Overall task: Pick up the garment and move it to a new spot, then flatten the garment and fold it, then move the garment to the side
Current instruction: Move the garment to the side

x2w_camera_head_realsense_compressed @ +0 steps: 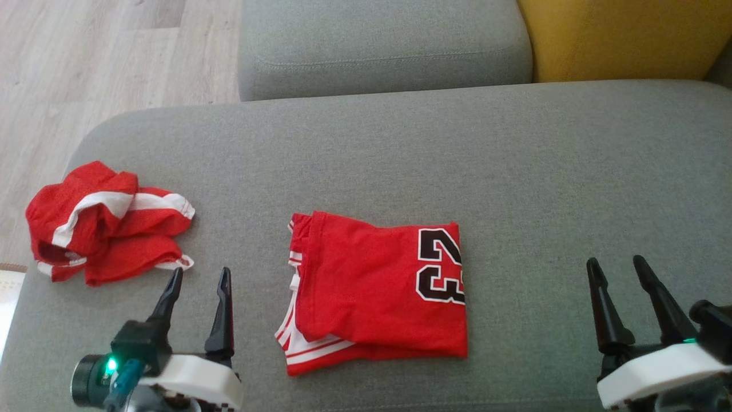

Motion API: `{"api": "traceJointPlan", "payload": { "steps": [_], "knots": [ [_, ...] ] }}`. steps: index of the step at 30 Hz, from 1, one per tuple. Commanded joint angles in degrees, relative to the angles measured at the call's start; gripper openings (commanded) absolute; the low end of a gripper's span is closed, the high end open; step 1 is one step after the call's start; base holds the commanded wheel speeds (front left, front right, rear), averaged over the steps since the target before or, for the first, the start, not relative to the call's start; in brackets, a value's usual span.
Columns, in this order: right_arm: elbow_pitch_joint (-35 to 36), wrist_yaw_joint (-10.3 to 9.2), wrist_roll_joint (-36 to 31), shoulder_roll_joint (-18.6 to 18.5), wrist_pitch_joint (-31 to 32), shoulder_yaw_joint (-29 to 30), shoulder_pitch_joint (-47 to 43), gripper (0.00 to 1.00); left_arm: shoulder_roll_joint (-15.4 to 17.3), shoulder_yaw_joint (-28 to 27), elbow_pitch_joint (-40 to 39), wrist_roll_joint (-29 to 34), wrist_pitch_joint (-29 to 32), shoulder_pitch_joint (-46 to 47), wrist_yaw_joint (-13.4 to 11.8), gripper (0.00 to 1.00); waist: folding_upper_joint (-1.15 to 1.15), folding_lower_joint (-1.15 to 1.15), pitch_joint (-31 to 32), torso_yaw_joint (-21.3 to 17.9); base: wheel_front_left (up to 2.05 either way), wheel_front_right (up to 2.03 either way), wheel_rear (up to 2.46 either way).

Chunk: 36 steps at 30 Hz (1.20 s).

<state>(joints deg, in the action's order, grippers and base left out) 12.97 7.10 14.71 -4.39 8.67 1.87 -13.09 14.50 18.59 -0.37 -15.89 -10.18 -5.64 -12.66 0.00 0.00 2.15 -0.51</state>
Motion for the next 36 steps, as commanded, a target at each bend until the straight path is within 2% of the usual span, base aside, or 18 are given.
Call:
{"api": "traceJointPlan", "payload": {
  "steps": [1, 9, 17, 22, 29, 36],
  "knots": [
    [2.24, 0.39, -0.30, -0.77, 0.20, -1.10, 2.11, 1.00, 1.24, -1.93, -1.87, -0.55, -0.31, 2.96, -0.52, 1.00, 0.00, 0.00, -0.04, -0.01, 0.00, 0.00, 0.00],
    [1.30, 0.39, -0.94, -1.15, 1.03, -0.96, 2.28, 1.00, 1.32, -1.41, -2.13, -0.44, -0.44, 4.04, -0.33, 1.00, 0.00, 0.00, -0.74, 0.96, 0.00, 0.00, 0.00],
    [-3.83, 0.39, -0.62, -1.84, 1.64, -4.14, 5.12, 1.00, 0.52, 0.62, -4.04, 0.83, -0.86, 8.67, 0.54, 1.00, 0.00, 0.00, -5.69, 5.46, 0.00, 0.00, 0.00],
    [-12.53, 0.39, 0.85, -2.04, 1.02, -9.05, 9.93, 1.00, -0.72, 1.90, -3.72, 1.66, -1.91, 12.76, 1.16, 1.00, 0.00, 0.00, -9.63, 8.35, 0.00, 0.00, 0.00],
    [-25.40, 0.39, 1.77, -1.71, -0.06, -11.95, 15.92, 1.00, -2.06, 2.69, -2.68, 2.16, -3.30, 15.69, 1.51, 1.00, 0.00, 0.00, -12.29, 10.53, 0.00, 0.00, 0.00],
    [-32.85, 0.39, 3.90, -0.89, -0.80, -13.59, 19.75, 1.00, -2.38, 2.77, -2.00, 2.53, -4.10, 16.60, 1.58, 1.00, 0.00, 0.00, -12.98, 11.16, 0.00, 0.00, 0.00]
  ]
}}
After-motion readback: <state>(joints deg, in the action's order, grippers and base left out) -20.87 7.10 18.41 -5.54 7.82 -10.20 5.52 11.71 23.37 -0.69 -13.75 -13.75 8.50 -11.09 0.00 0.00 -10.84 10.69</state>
